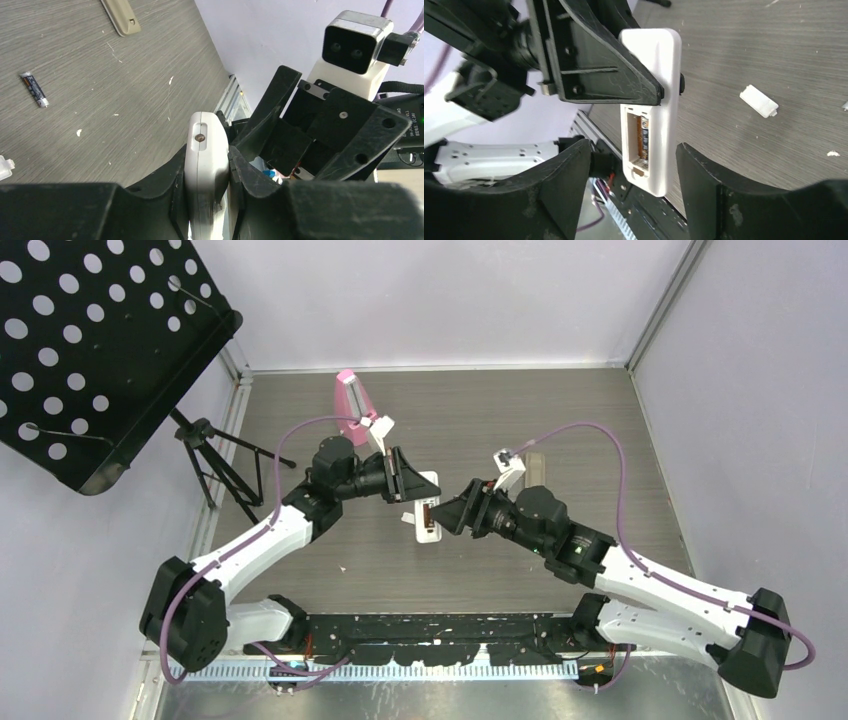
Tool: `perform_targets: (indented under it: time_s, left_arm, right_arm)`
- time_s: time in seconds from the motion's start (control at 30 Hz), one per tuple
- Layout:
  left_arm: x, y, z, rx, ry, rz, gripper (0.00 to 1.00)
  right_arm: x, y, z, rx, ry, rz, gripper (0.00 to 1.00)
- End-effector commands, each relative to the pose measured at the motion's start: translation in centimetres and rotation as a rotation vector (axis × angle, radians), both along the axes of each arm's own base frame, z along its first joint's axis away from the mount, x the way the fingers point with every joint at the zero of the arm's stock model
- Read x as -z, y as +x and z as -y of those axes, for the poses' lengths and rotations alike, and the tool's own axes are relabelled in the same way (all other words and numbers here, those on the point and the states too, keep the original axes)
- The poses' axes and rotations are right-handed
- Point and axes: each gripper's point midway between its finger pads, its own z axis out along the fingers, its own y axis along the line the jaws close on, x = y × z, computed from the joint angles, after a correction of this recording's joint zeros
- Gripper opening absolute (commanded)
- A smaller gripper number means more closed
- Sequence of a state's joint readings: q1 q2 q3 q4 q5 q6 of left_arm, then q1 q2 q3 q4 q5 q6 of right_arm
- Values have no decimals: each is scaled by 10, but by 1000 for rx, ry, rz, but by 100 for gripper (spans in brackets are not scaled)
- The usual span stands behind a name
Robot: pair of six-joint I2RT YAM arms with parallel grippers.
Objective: Load the batteries into the remote control
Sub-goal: Load the battery into the remote control, then pick up the battery from the center of the board.
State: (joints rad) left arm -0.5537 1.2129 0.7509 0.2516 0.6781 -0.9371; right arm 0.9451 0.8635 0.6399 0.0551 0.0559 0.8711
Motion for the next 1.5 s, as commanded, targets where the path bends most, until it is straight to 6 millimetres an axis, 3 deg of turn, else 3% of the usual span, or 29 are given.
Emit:
perform_targets:
  time_s: [0.0,0.2,0.4,0.57,0.67,0.87,0.93,1.0,1.13,1.23,1.37,1.47]
  left_arm:
    - [-24,-6,-3,45,-20,86,0]
    - [-23,-8,-4,48,-13,77,0]
    - [-21,-10,-3,61,-17,67,0]
    - [-21,-10,-3,61,-17,62,0]
    - [-22,-11,-3,66,-21,63,0]
    - [-18,-12,-6,64,3,51,0]
    - [-15,-11,-8,60,12,42,0]
    - [-12,-10,-9,57,16,35,0]
    - [-6,-5,-13,32,34,25,0]
    - [13,5,-21,-37,92,-22,0]
    - [56,20,-42,-152,193,-113,0]
    - [77,32,-62,-258,227,-160,0]
  right_arm:
    - [11,-5,-7,-88,-116,39,64]
    - [18,10,-6,-16,-161,30,53]
    - [18,13,-15,-35,-139,49,68]
    - [20,14,-22,-55,-144,48,70]
    - [28,17,-21,-47,-181,37,62]
    - [53,21,-9,-14,-295,8,25]
    - [56,19,-8,-22,-307,9,24]
    - [55,16,-10,-41,-302,10,29]
    - [43,13,-13,-65,-268,19,62]
    - [32,13,-9,-34,-221,39,77]
    - [37,13,3,23,-196,16,77]
    - [62,19,18,104,-292,-73,67]
